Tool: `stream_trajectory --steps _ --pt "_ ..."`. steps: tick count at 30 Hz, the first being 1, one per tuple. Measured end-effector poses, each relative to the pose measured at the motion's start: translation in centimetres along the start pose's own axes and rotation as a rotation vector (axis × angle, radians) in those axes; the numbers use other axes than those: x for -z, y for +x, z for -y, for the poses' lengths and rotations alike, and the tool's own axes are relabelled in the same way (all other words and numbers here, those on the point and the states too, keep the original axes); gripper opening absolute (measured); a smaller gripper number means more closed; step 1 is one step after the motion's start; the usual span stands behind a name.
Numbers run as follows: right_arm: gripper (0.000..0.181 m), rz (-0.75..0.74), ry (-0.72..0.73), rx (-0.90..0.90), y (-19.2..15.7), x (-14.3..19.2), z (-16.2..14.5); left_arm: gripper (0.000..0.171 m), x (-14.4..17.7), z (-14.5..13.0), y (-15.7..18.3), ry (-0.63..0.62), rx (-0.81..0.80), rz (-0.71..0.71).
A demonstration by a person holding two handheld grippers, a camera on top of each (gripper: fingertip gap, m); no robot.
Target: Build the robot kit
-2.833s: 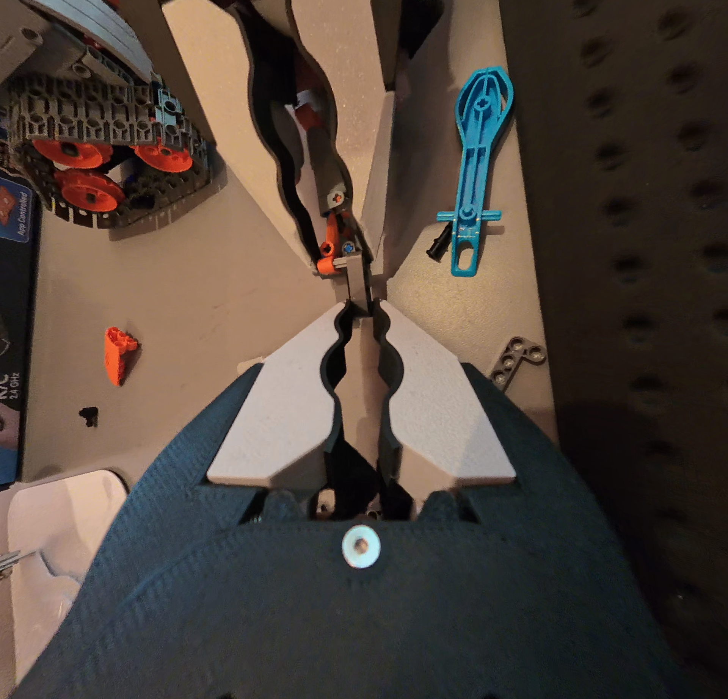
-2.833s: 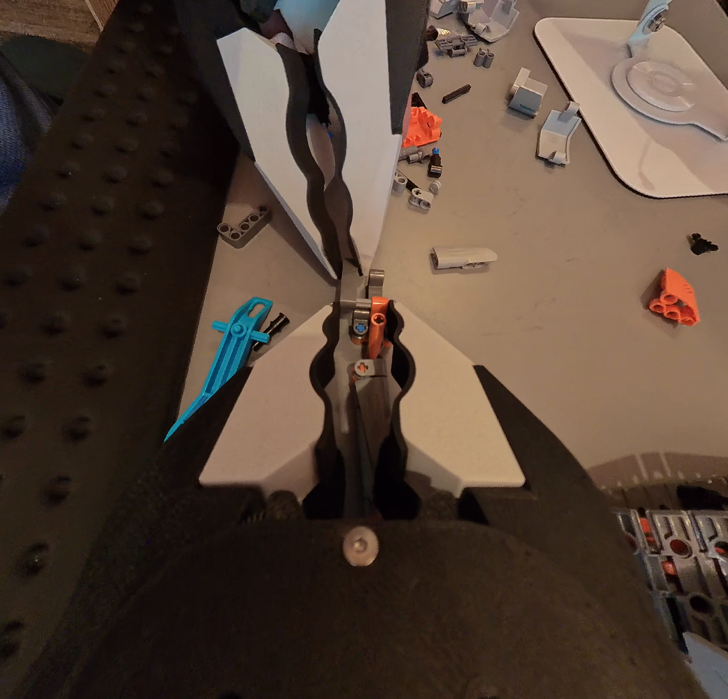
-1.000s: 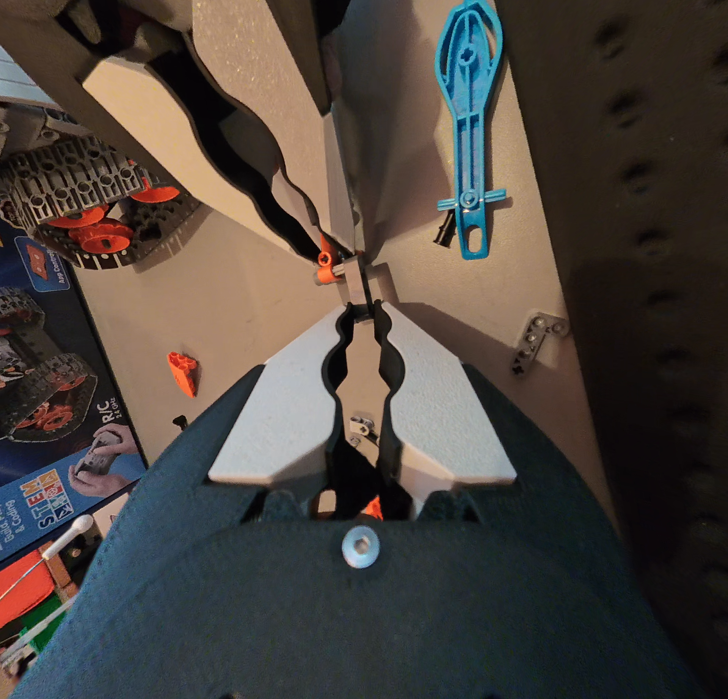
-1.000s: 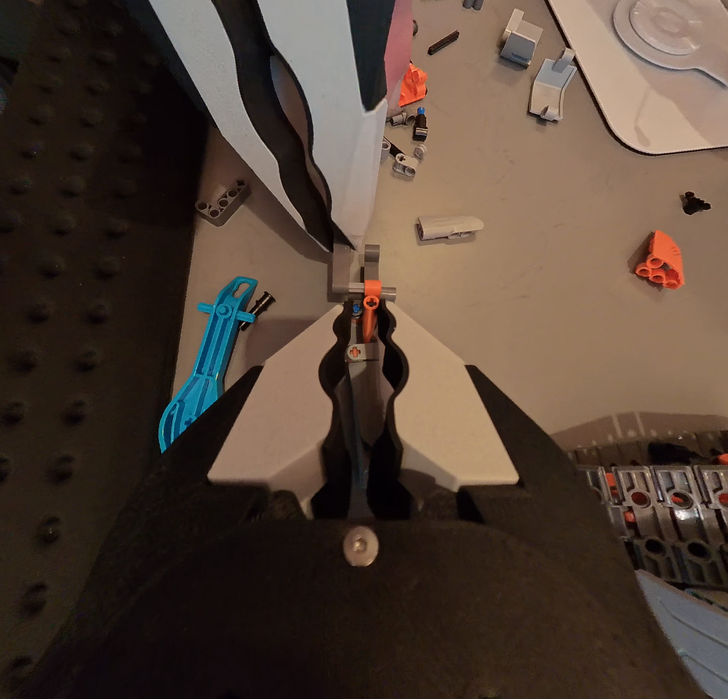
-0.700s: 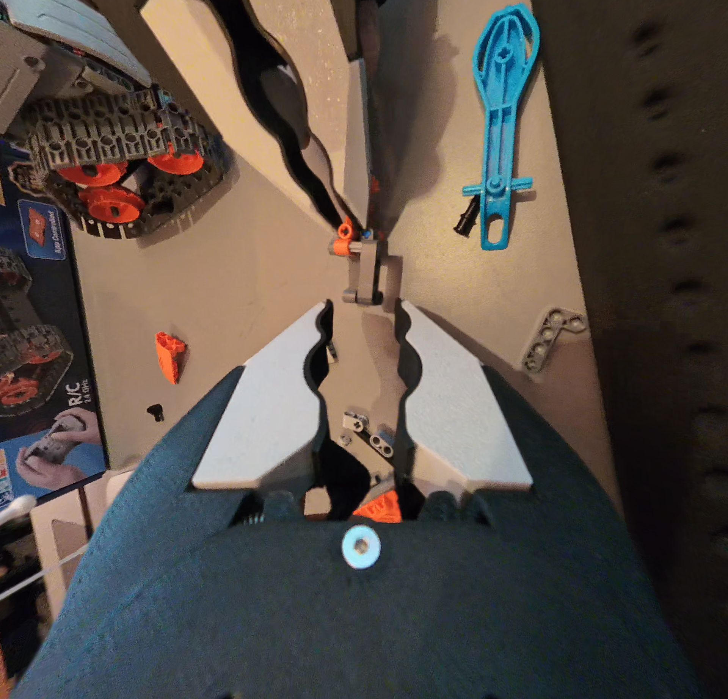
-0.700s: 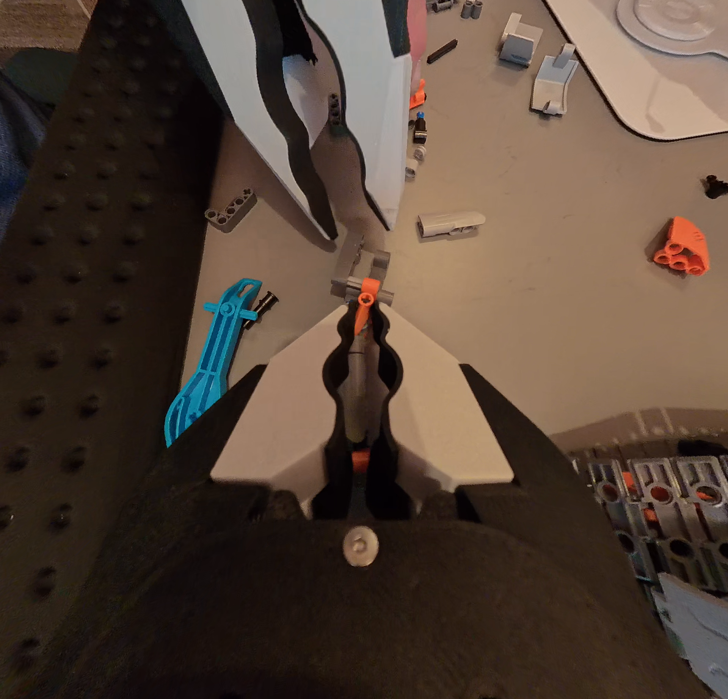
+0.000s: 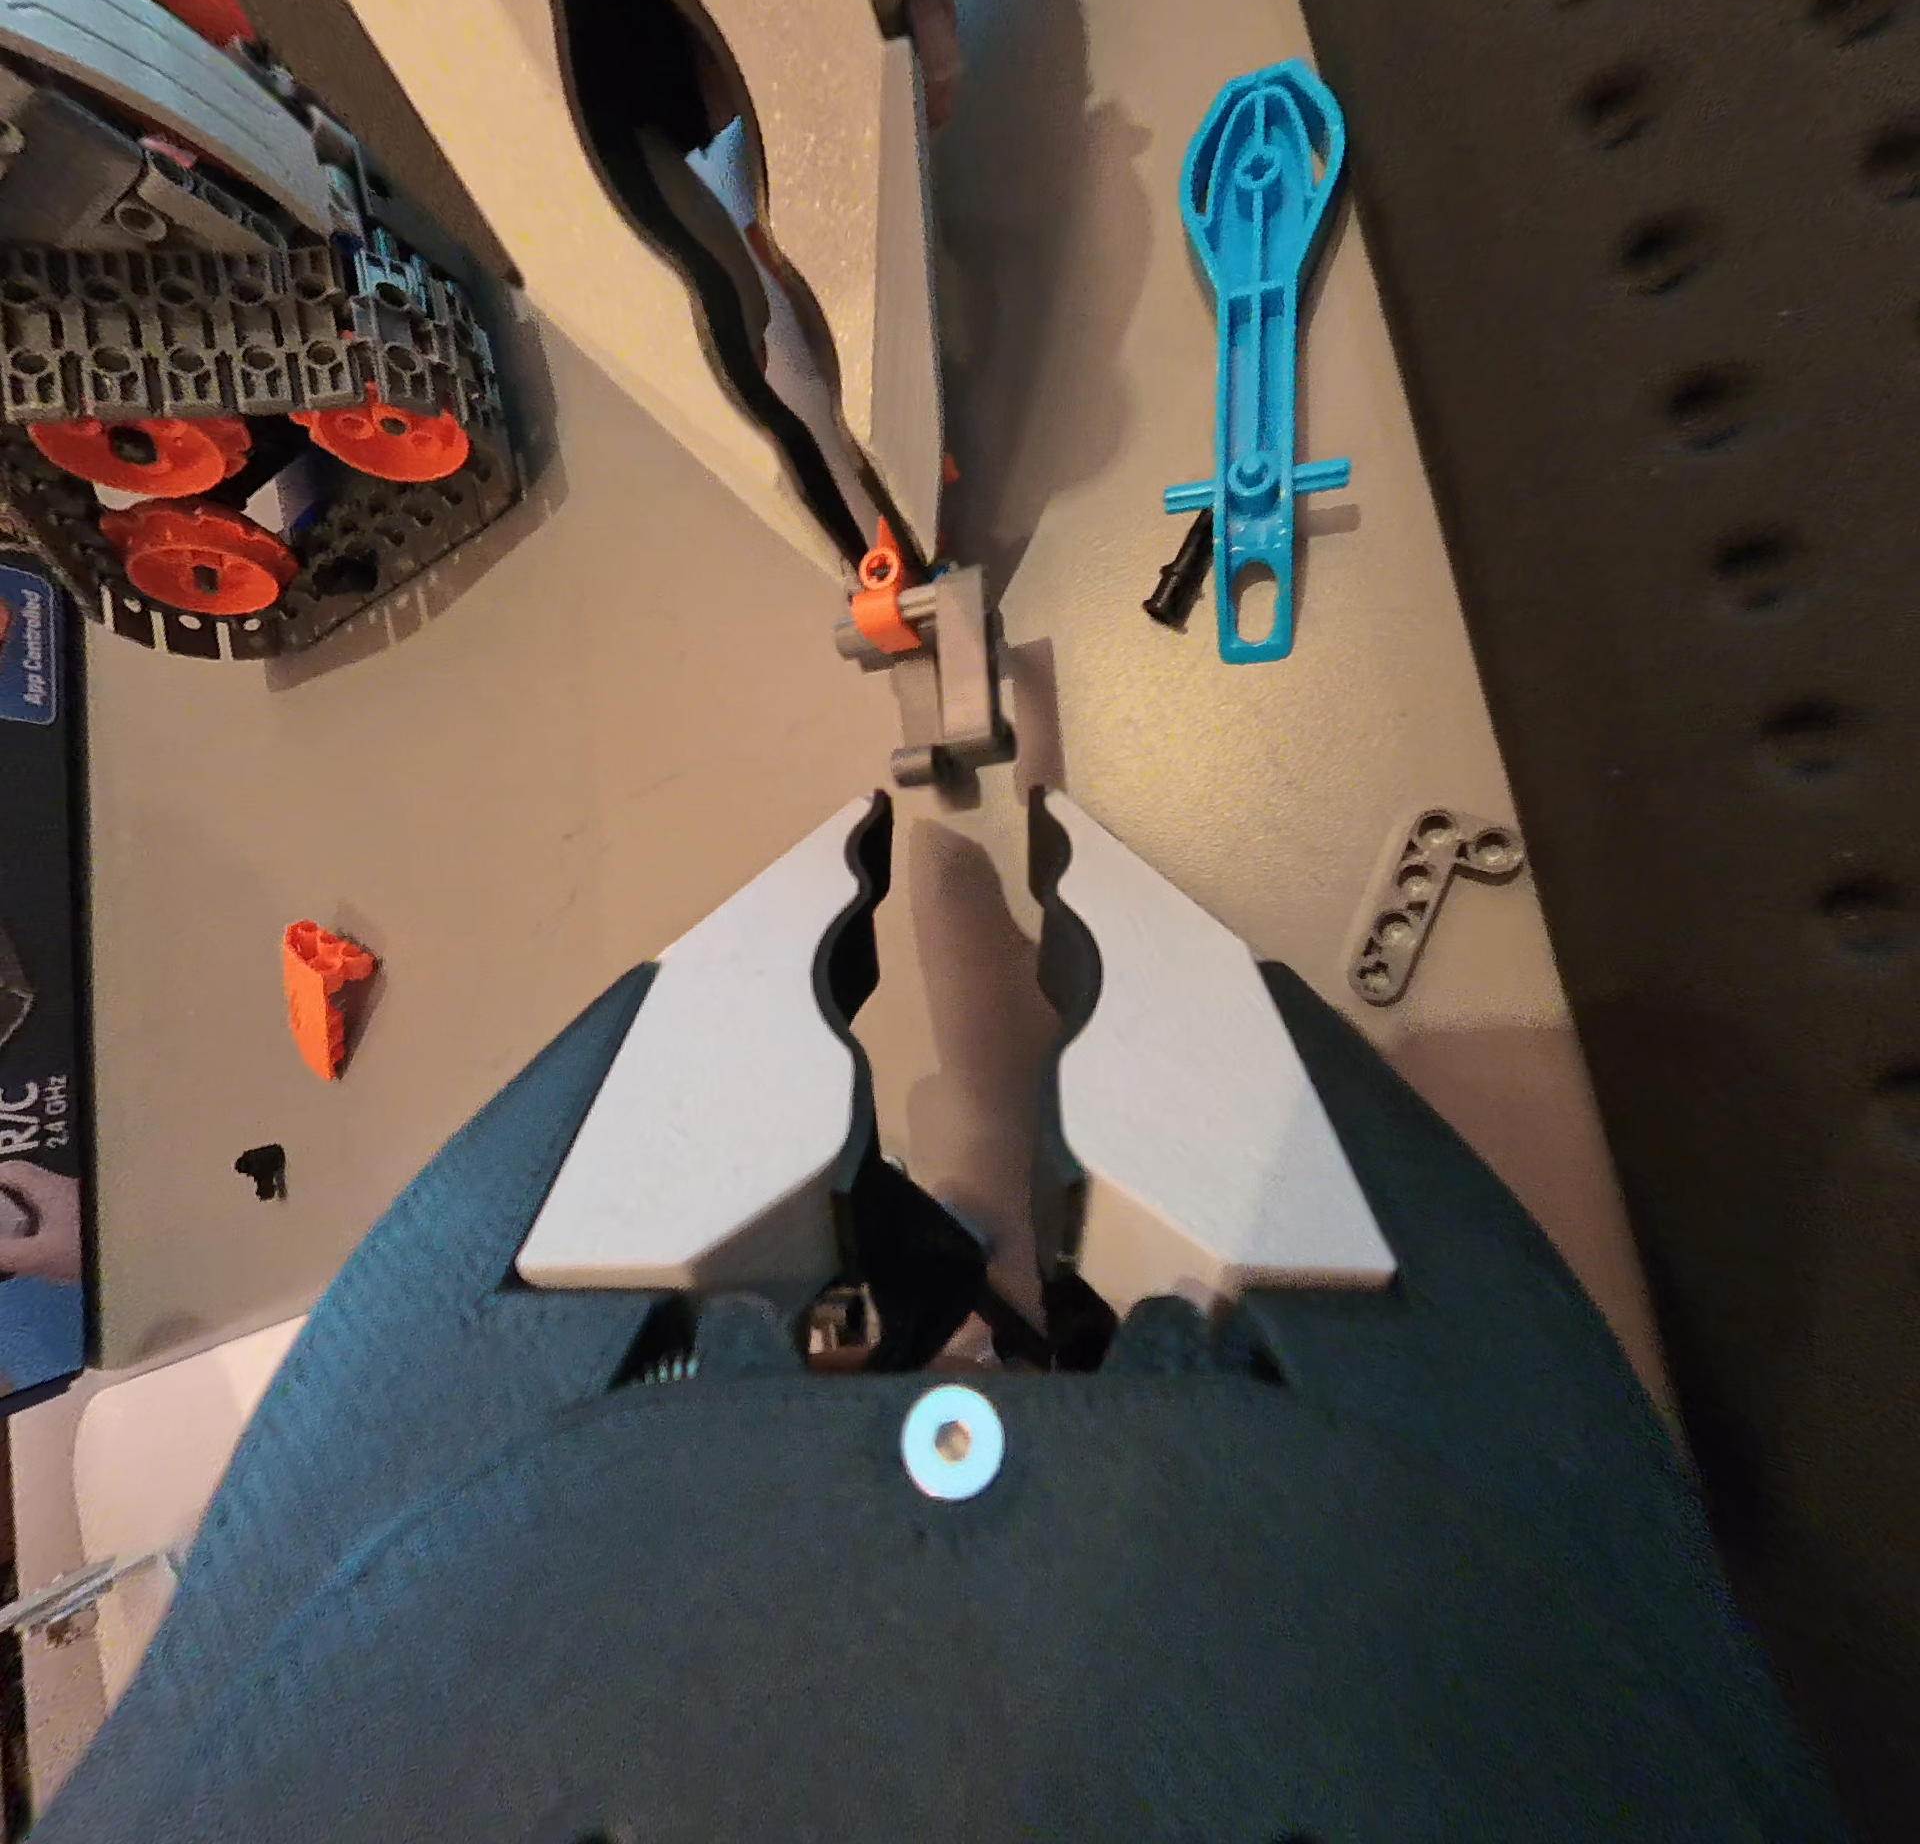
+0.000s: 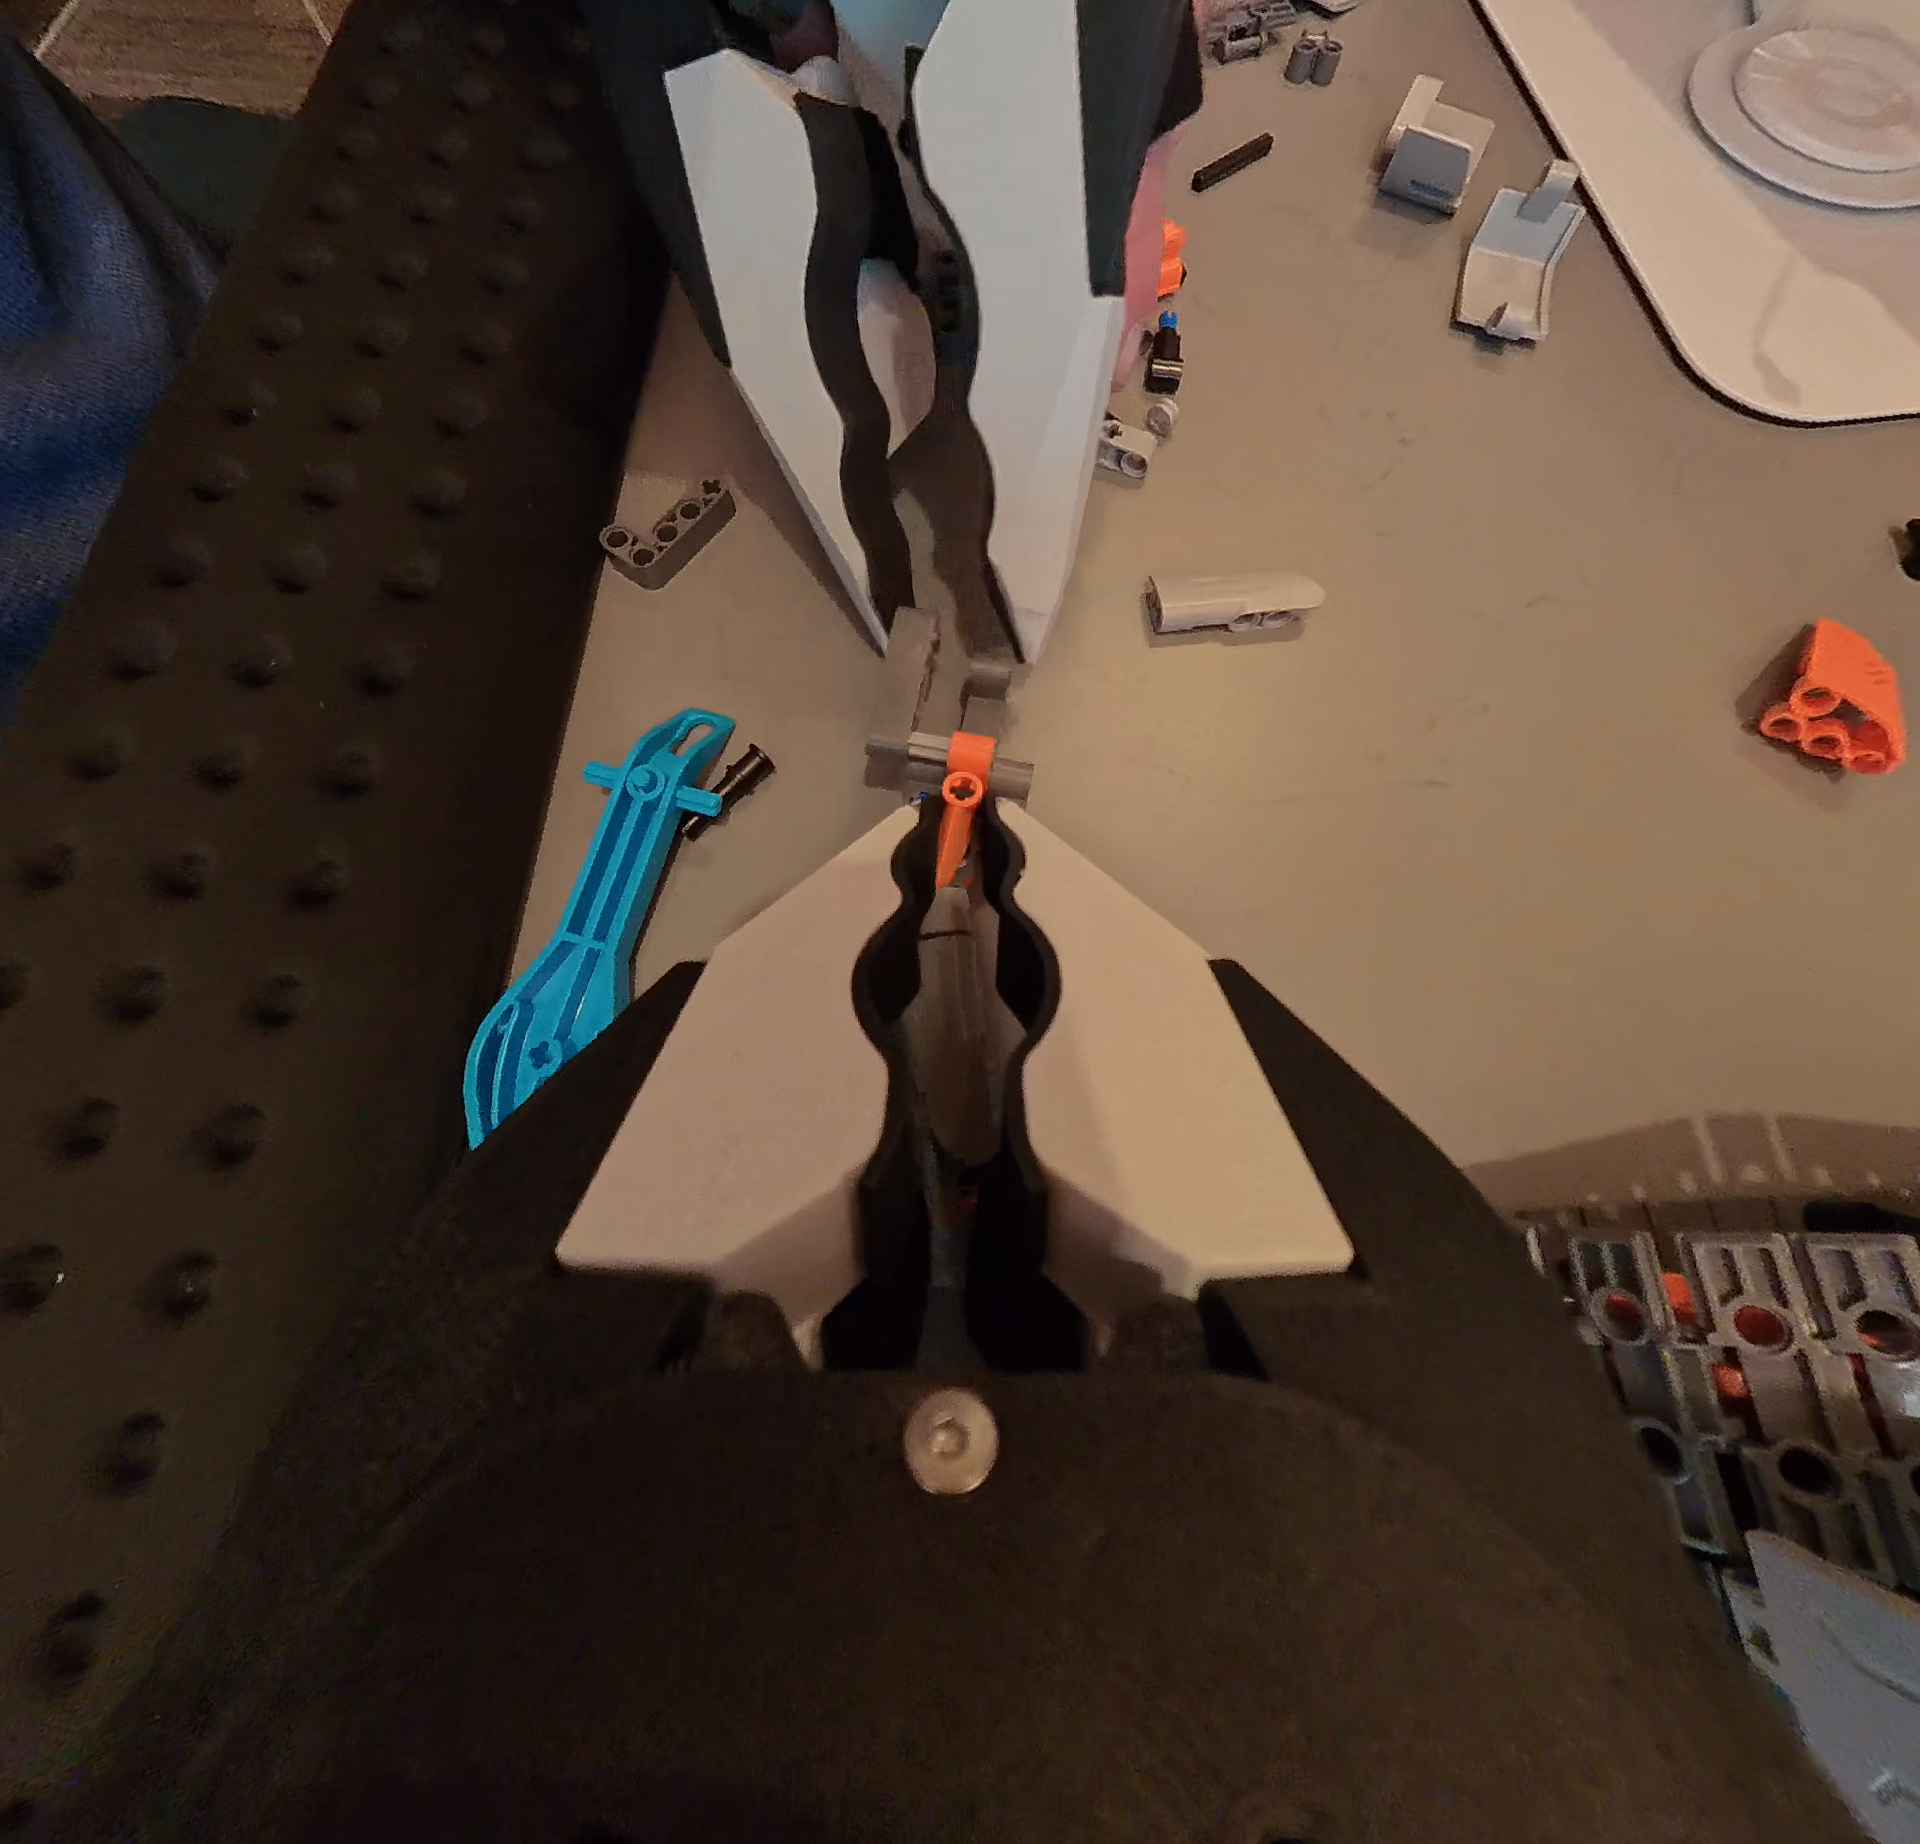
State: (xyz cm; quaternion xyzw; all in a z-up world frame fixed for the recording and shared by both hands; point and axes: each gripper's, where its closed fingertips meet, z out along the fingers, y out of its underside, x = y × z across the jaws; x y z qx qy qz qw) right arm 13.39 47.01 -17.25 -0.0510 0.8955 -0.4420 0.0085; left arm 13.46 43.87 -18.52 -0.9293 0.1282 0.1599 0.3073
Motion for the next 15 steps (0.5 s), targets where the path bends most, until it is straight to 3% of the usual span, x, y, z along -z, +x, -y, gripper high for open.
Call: stream_trajectory --steps 15 --pt "0.005 0.036 0.084 -0.050 0.05 0.66 0.90 0.026 -0.06 0.04 -0.24 0.054 0.055 -0.008"
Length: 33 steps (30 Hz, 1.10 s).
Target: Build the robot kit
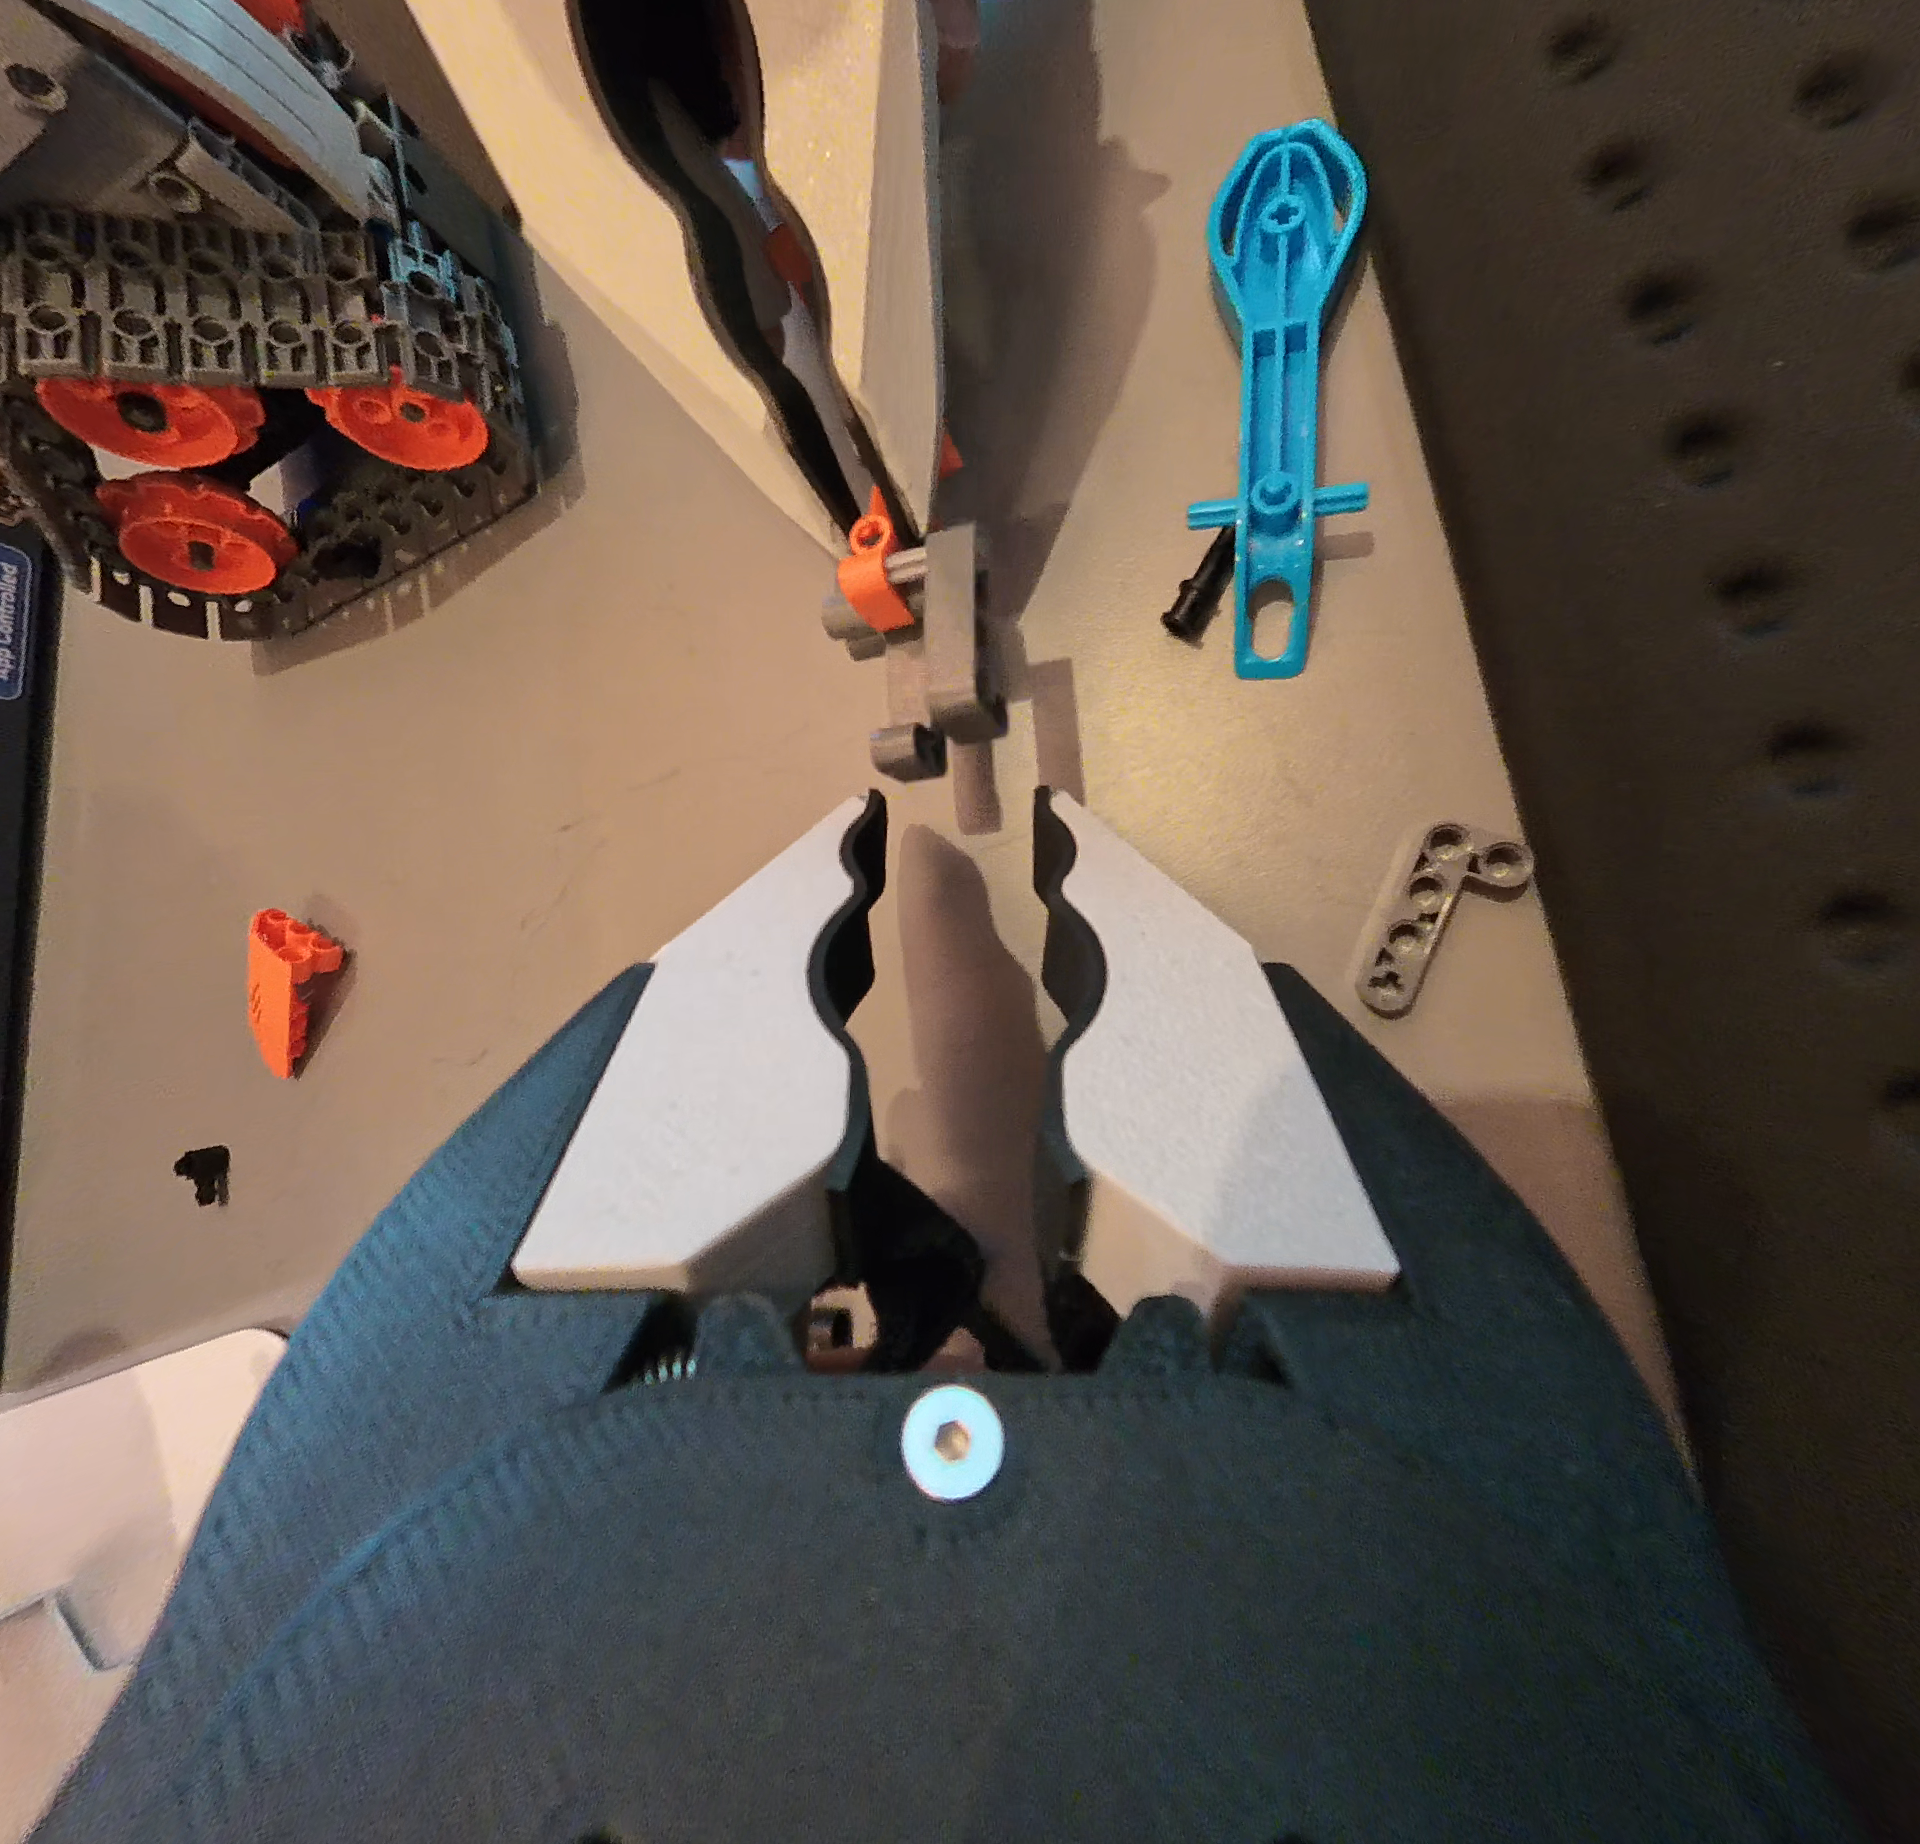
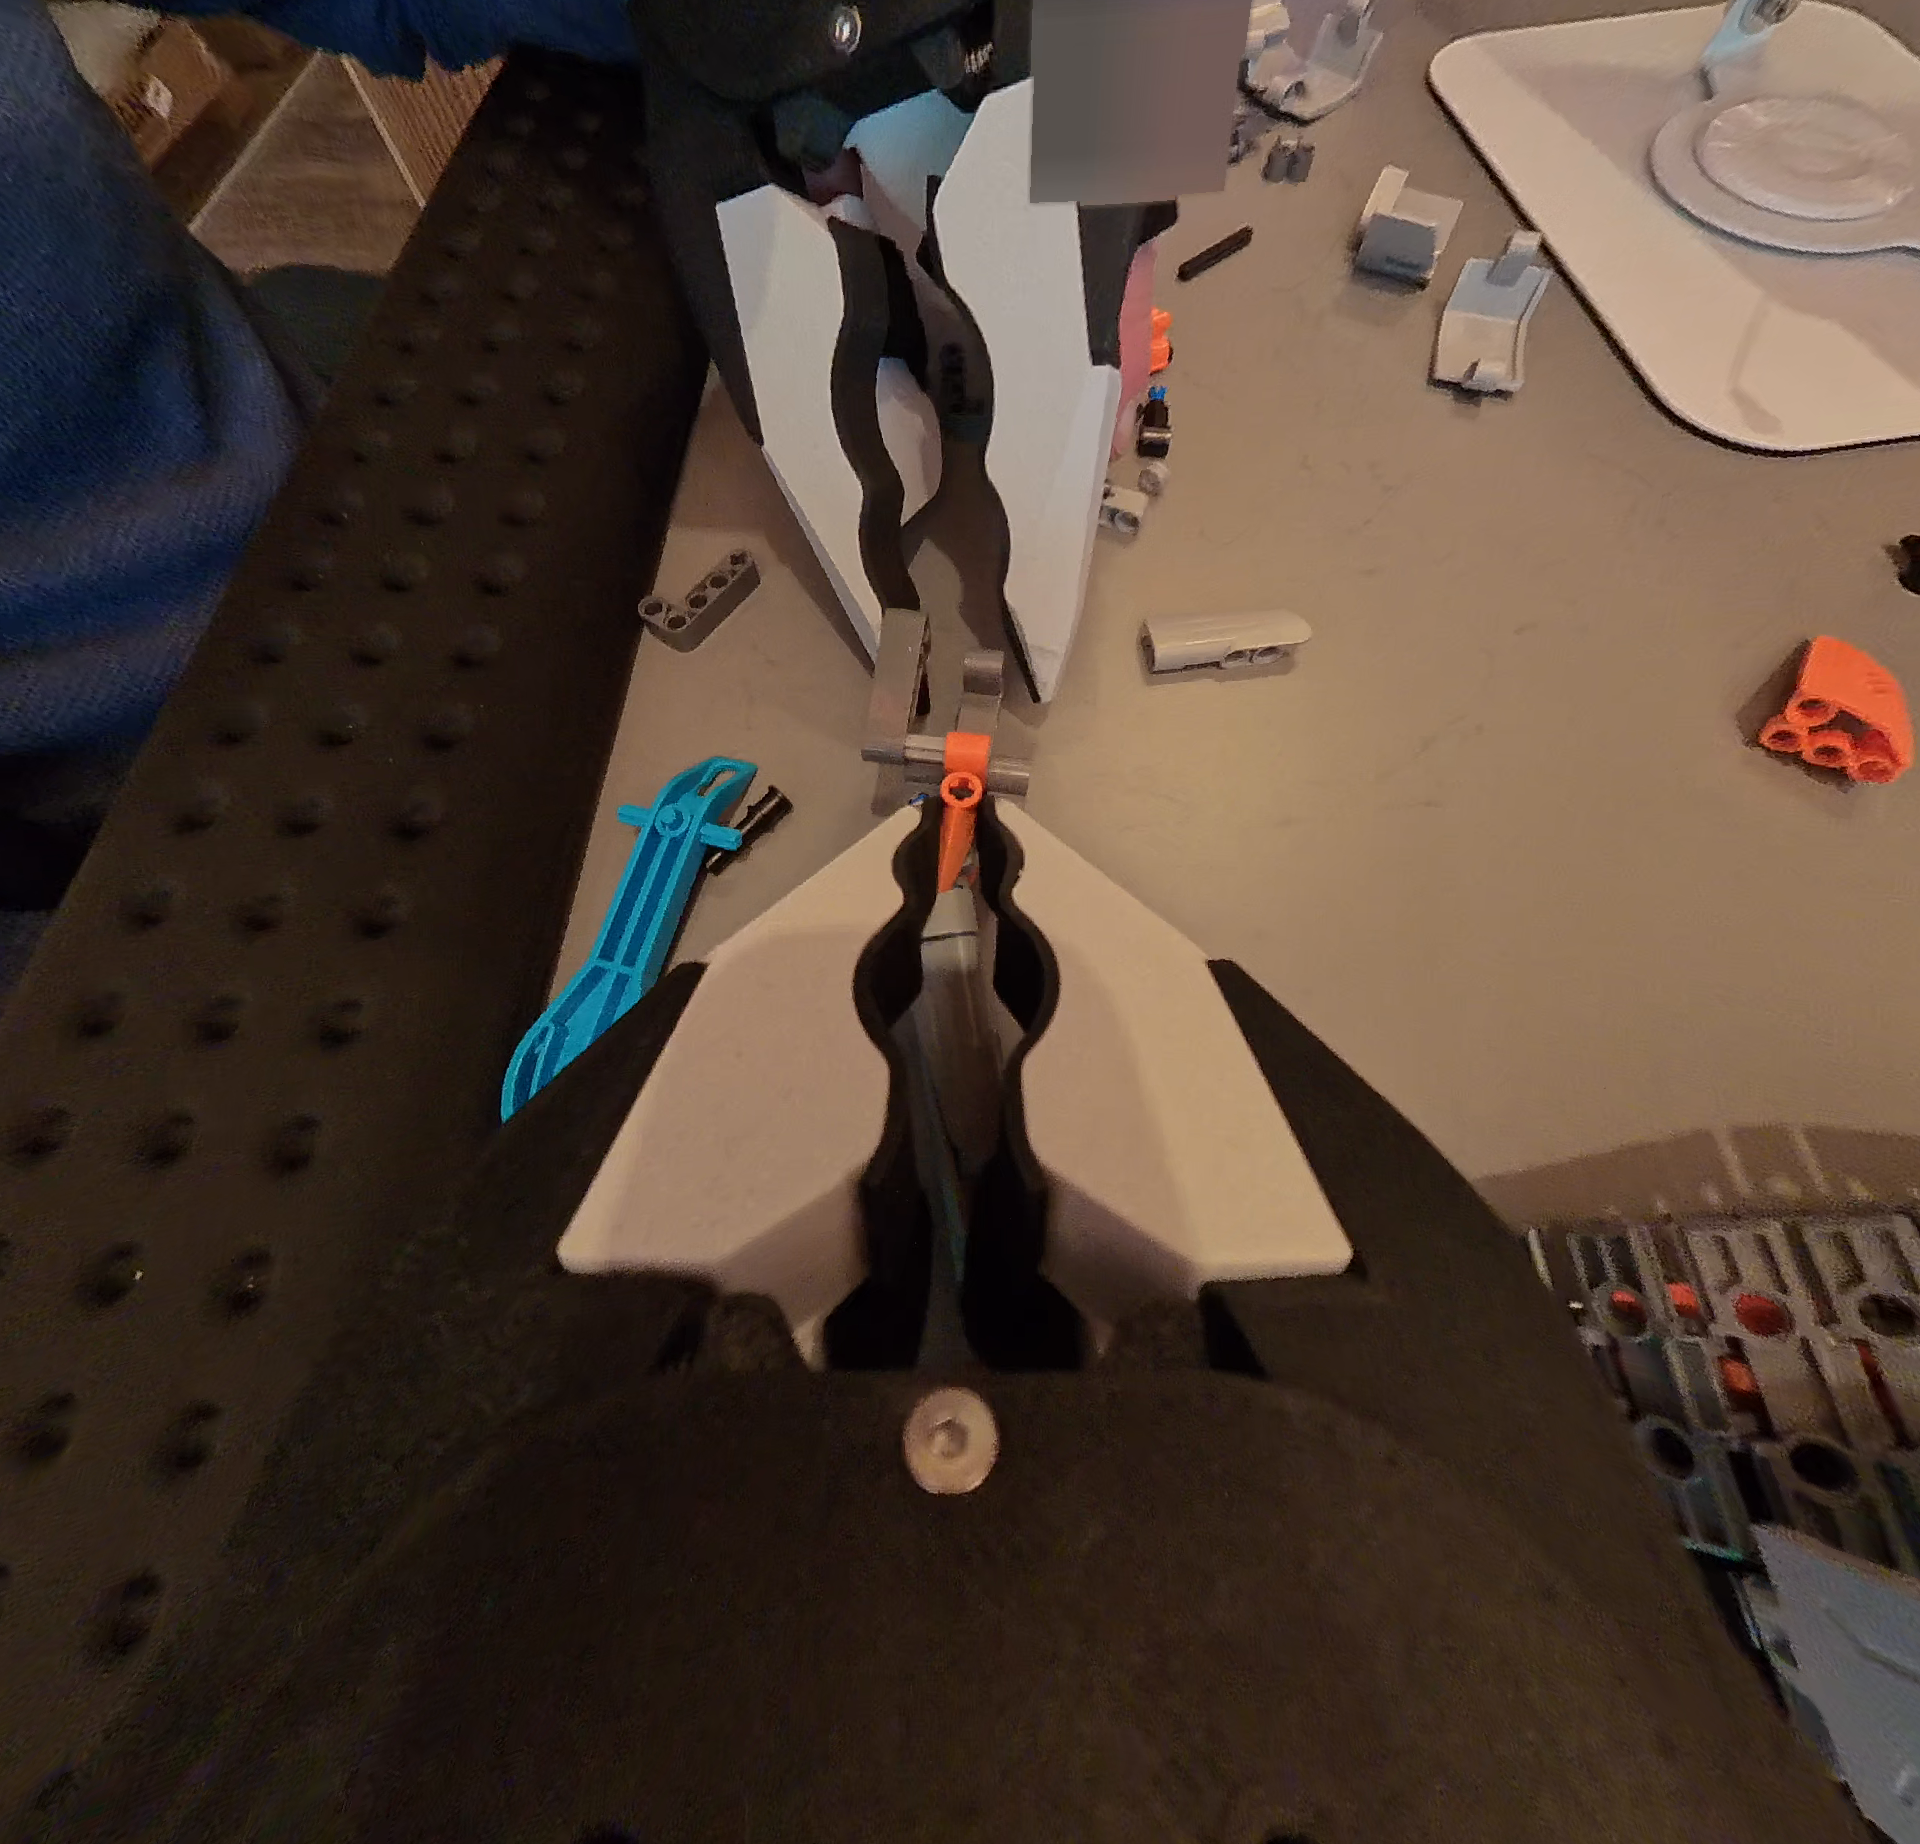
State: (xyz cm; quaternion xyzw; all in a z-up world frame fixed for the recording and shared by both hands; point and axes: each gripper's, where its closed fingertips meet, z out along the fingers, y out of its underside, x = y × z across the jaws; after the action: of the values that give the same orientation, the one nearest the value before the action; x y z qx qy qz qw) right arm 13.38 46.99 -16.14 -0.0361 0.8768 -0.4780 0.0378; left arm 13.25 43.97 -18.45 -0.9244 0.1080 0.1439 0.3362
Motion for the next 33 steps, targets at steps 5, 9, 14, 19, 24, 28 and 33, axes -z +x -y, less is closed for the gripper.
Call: stream_trajectory --steps 5,9,14,19,24,28,33 --pt "0.005 -0.009 0.066 -0.022 0.4 0.9 1.0 0.026 0.6 1.1 -0.8 0.083 0.062 0.018" --pt "0.005 -0.012 0.144 -0.023 0.4 1.5 2.5 0.022 1.2 2.5 -1.8 0.187 0.145 0.044" --pt "0.005 -0.016 0.232 -0.028 0.5 2.5 4.0 0.021 1.9 4.0 -2.5 0.296 0.212 0.050" --pt "0.005 -0.011 0.289 -0.040 0.5 3.0 5.0 0.010 2.9 5.1 -3.5 0.384 0.254 0.081" --pt "0.005 -0.031 0.356 -0.064 1.0 3.9 6.1 0.007 3.7 5.8 -4.3 0.451 0.317 0.092" --pt "0.006 -0.063 0.396 -0.070 1.5 4.4 7.0 0.006 4.2 6.3 -4.8 0.475 0.339 0.116" --pt "0.016 -0.134 0.398 -0.058 2.3 5.0 7.4 0.005 4.5 6.4 -5.2 0.475 0.369 0.143"
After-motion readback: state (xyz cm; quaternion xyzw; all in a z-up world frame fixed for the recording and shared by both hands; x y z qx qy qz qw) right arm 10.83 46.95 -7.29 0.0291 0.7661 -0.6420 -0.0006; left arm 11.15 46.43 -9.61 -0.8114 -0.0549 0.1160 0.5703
